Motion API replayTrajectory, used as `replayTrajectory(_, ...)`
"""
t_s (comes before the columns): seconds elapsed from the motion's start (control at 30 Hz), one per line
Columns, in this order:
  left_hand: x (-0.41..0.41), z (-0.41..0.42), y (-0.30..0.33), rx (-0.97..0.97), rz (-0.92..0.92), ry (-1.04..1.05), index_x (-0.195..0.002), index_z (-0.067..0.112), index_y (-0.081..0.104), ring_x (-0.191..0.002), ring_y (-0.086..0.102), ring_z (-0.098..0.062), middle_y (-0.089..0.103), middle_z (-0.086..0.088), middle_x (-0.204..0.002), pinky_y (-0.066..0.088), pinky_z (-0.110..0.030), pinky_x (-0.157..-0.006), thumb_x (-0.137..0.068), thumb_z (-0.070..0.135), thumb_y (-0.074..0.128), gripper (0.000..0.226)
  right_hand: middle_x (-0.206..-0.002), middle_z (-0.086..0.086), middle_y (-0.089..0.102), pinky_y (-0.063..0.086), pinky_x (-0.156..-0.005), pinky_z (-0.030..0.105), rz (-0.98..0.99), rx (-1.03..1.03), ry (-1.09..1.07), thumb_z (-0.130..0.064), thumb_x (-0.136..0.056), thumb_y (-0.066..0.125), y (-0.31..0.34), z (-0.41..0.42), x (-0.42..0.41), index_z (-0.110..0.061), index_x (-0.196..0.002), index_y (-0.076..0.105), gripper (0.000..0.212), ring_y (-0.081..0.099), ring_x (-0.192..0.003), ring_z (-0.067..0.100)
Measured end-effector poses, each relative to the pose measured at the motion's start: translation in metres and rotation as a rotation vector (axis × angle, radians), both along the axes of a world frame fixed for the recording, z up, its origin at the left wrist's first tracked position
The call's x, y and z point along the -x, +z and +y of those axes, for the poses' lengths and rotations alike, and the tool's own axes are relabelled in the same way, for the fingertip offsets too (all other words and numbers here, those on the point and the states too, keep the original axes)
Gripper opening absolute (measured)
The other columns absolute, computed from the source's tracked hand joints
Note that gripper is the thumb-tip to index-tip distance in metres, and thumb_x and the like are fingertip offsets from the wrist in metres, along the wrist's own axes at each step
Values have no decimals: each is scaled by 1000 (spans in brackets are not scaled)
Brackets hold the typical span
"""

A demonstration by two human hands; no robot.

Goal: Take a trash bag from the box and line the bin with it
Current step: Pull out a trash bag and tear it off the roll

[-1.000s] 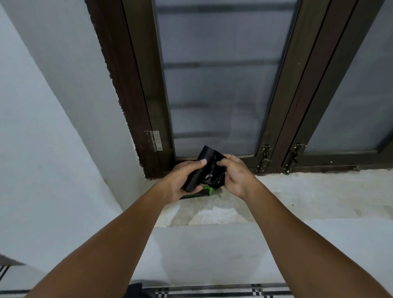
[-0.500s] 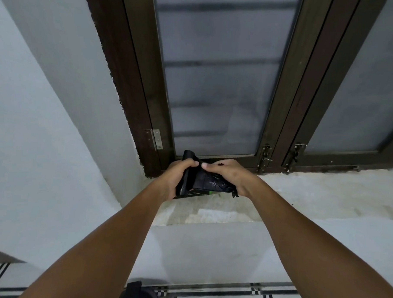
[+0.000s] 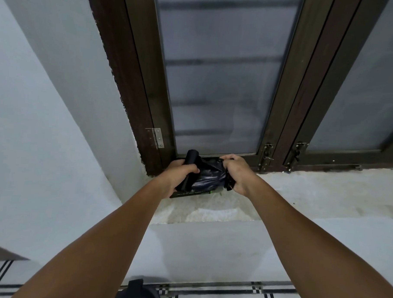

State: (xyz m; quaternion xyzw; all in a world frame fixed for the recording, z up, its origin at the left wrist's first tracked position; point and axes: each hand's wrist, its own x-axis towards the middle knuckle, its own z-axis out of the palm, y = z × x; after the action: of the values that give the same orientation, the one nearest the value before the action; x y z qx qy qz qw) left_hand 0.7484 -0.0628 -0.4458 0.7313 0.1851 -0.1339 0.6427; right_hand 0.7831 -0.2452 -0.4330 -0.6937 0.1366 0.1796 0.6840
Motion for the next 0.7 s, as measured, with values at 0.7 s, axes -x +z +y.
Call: replayTrajectory(0.7,7,-2,8,68,-38,65,-117,19,69,-95,74,-23,76,-9,-110,60,-30,-60,-96,33,75,26,-104,12,65,54,-61,30,-204,197,86,1,-95,56,3,-10,6,-21,-107,64,26,64,-81,24)
